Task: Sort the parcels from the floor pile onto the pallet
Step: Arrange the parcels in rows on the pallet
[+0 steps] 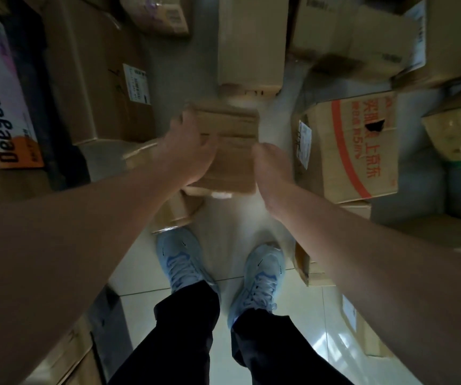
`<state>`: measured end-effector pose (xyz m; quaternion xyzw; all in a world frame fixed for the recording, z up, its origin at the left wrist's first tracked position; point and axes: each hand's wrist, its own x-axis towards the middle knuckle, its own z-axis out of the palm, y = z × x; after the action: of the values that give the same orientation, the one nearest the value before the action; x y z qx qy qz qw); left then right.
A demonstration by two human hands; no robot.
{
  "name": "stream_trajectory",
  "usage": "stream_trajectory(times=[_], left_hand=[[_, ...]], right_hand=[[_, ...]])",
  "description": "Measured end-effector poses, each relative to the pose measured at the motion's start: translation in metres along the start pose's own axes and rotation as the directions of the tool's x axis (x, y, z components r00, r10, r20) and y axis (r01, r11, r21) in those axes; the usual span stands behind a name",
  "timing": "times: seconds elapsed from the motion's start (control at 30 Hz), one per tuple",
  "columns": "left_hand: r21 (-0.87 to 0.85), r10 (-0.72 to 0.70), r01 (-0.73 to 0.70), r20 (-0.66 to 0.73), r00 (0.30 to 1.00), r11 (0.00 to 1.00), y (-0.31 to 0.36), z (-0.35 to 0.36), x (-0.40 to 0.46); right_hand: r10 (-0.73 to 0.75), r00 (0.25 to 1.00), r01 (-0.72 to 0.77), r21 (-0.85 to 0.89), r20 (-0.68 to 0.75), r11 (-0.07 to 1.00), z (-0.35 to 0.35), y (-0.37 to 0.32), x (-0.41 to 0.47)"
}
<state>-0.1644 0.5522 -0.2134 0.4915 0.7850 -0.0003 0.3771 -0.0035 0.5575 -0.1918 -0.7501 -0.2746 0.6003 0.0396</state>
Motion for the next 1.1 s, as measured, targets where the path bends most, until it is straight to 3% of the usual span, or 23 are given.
stream_trajectory(times=[0.07, 0.2, 0.3, 0.43, 0.7, 0.83, 1.0, 1.1], left_hand=[[-0.129, -0.038, 0.036, -0.007, 0.999, 0.991, 0.012, -0.016, -0.016], [-0.341, -0.136, 0.136, 0.025, 0.990, 0.930, 0.031, -0.068, -0.044], [-0.523, -0.168, 0.198, 0.104, 0.980, 0.829, 0.035, -0.117, -0.064], [-0.633, -0.173, 0.214, 0.127, 0.977, 0.744, 0.041, -0.184, -0.104], [-0.584, -0.217, 0.185, 0.016, 0.976, 0.790, 0.068, -0.337, -0.205], [-0.649, -0.267, 0.184, -0.030, 0.963, 0.738, 0.096, -0.413, -0.278], [-0.663, -0.290, 0.149, -0.107, 0.951, 0.733, 0.133, -0.481, -0.387], [-0.697, -0.244, 0.042, -0.193, 0.950, 0.716, 0.154, -0.501, -0.455]], right_hand=[[0.036, 0.999, -0.036, 0.141, 0.003, 0.989, -0.007, -0.005, -0.021], [-0.042, 0.998, 0.029, 0.239, 0.049, 0.970, -0.024, -0.027, -0.074], [-0.164, 0.983, 0.140, 0.248, 0.079, 0.959, -0.034, -0.047, -0.114], [-0.259, 0.960, 0.226, 0.258, 0.105, 0.940, -0.035, -0.083, -0.179], [-0.374, 0.910, 0.353, 0.135, 0.181, 0.926, -0.051, -0.176, -0.335], [-0.459, 0.857, 0.442, 0.127, 0.234, 0.888, -0.071, -0.220, -0.430], [-0.574, 0.733, 0.544, 0.192, 0.364, 0.817, -0.104, -0.242, -0.538], [-0.636, 0.631, 0.617, 0.210, 0.444, 0.759, -0.129, -0.244, -0.593]])
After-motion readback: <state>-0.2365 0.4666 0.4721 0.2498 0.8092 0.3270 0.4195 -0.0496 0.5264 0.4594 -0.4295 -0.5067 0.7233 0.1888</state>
